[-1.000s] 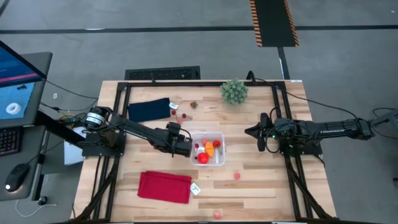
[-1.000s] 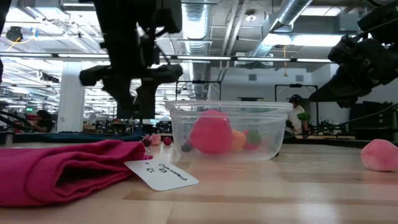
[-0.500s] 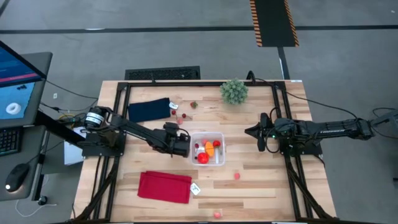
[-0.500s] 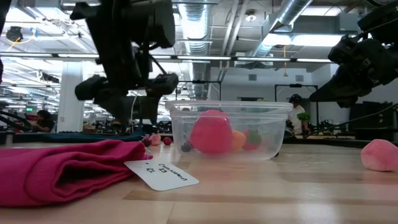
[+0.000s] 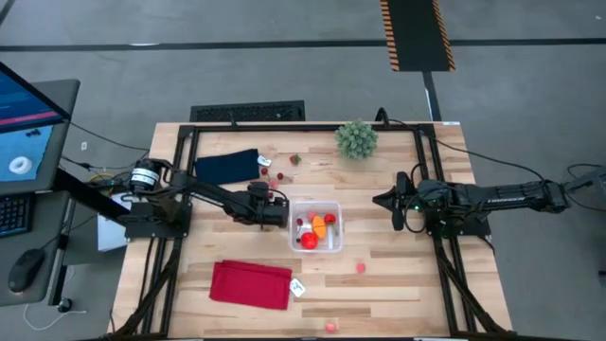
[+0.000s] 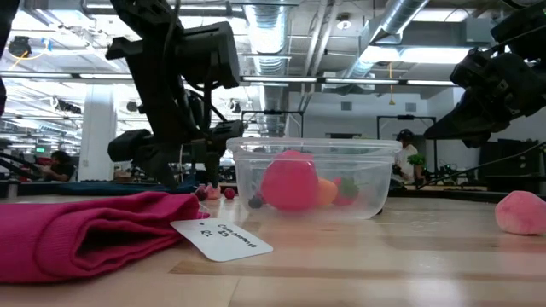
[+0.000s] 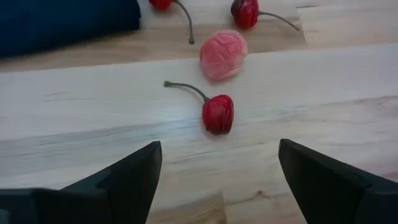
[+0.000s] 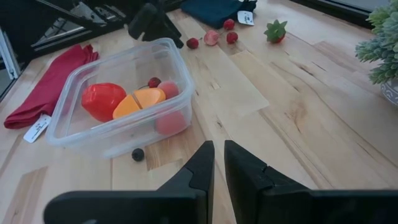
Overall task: Pick and placing Produce into tupperware
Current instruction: Put the red cherry into the transparent bin
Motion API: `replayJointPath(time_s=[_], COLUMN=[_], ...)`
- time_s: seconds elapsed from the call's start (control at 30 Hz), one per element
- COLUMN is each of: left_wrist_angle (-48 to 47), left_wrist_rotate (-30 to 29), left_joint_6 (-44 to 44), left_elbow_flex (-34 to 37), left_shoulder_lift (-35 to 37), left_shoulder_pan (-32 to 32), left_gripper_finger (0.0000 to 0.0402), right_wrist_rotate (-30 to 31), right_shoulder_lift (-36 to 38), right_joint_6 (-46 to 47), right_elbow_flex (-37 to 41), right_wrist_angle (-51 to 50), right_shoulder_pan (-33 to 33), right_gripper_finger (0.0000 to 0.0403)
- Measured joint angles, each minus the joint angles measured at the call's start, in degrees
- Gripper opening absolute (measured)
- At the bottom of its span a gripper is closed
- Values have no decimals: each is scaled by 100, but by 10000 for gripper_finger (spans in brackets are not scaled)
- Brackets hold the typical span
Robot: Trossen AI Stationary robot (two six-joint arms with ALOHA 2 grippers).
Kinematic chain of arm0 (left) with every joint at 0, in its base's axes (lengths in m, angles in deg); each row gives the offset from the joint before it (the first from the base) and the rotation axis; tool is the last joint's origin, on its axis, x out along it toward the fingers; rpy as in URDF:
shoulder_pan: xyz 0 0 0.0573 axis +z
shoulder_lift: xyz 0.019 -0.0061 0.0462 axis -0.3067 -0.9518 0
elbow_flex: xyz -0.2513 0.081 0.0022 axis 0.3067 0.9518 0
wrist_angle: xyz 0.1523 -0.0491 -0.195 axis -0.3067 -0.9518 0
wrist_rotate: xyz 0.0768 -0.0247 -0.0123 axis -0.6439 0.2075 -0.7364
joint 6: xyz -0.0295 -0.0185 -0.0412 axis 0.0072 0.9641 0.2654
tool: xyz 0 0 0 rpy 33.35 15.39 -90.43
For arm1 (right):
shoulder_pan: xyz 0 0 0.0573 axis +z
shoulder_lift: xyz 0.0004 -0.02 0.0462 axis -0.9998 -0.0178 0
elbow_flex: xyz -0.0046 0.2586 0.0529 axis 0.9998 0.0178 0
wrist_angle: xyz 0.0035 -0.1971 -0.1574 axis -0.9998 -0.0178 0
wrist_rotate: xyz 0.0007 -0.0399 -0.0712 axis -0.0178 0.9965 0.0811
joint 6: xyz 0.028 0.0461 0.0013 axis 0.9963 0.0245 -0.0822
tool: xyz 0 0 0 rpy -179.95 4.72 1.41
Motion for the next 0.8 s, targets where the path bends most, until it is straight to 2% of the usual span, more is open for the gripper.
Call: replayJointPath(time_s=[0.37, 0.67, 0.8], left_wrist_angle=[240, 957, 986], left_wrist_rotate=[181, 600, 499], left_joint_6=[-243, -606, -587], left_elbow_flex=[35, 432, 435], left_shoulder_lift=[-2, 33, 22], left_shoulder_pan=[368, 708, 703], left_gripper_finger=[314, 314, 313], right_wrist_rotate=[0, 0, 0], right_shoulder_lift=[0, 0, 2], right_joint_6=[0, 0, 0], right_elbow_flex=[-2, -1, -2], right_wrist_angle=[-2, -2, -2], right_shoulder_pan=[-2, -2, -2], right_gripper_finger=[60, 60, 60])
